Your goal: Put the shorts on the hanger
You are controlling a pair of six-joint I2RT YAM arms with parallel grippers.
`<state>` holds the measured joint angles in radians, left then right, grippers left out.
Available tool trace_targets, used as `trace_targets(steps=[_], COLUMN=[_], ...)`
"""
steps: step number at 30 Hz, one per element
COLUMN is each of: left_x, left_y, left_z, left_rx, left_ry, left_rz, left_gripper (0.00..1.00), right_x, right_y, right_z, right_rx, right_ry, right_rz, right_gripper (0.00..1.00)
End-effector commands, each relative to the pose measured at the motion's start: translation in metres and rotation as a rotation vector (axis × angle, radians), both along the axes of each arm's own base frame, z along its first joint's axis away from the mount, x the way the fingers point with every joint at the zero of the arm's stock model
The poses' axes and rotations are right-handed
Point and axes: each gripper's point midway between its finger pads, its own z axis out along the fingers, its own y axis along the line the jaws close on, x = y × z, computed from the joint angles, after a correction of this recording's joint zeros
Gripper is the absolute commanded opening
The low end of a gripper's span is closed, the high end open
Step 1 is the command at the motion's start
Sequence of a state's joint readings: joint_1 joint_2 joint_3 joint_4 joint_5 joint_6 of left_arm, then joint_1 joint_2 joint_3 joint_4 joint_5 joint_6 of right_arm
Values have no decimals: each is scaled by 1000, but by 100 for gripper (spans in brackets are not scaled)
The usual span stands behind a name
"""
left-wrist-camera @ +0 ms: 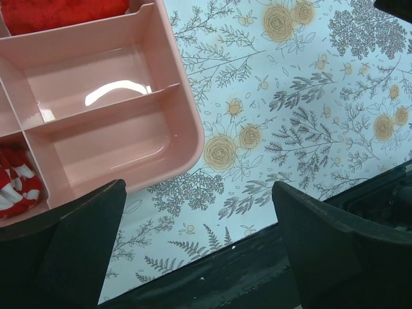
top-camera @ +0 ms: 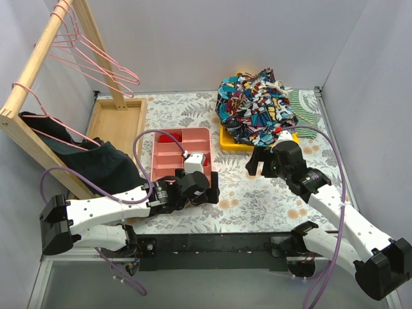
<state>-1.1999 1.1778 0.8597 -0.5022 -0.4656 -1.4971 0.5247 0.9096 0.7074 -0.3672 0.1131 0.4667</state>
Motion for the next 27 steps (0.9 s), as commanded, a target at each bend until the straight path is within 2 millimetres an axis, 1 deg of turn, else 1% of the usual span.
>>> trace_targets(steps=[1, 7, 8, 12, 17, 20, 23, 26, 27], left_x=[5, 5, 5, 4, 4, 3, 1, -10, -14], left_y=[1, 3, 2, 0, 1, 5, 14, 34, 38], left_z=[9, 5, 7, 3, -1, -3, -10, -25, -25], left_rx=[-10, 9, 8, 22, 30, 34, 53, 102, 82], left_ry=[-25, -24, -26, -15, -4, 5, 37, 102, 118], left_rz=[29, 26, 26, 16, 28, 48, 91, 132, 152], left_gripper=[98, 98, 98, 98, 98, 98, 98, 98, 98], right_x=[7, 8, 8, 9, 6, 5, 4, 3, 3], right_y=[0, 1, 2, 2, 1, 1, 0, 0, 0], right_z=[25, 25, 25, 26, 21, 20, 20, 17, 16], right_rx=[21, 24, 26, 29, 27, 28, 23, 24, 26], right_ry=[-64, -68, -68, -72, -64, -58, -61, -55, -56], right_rz=[-11, -6, -5, -5, -4, -2, -4, -1, 0], right_gripper=[98, 98, 98, 98, 98, 98, 98, 98, 98])
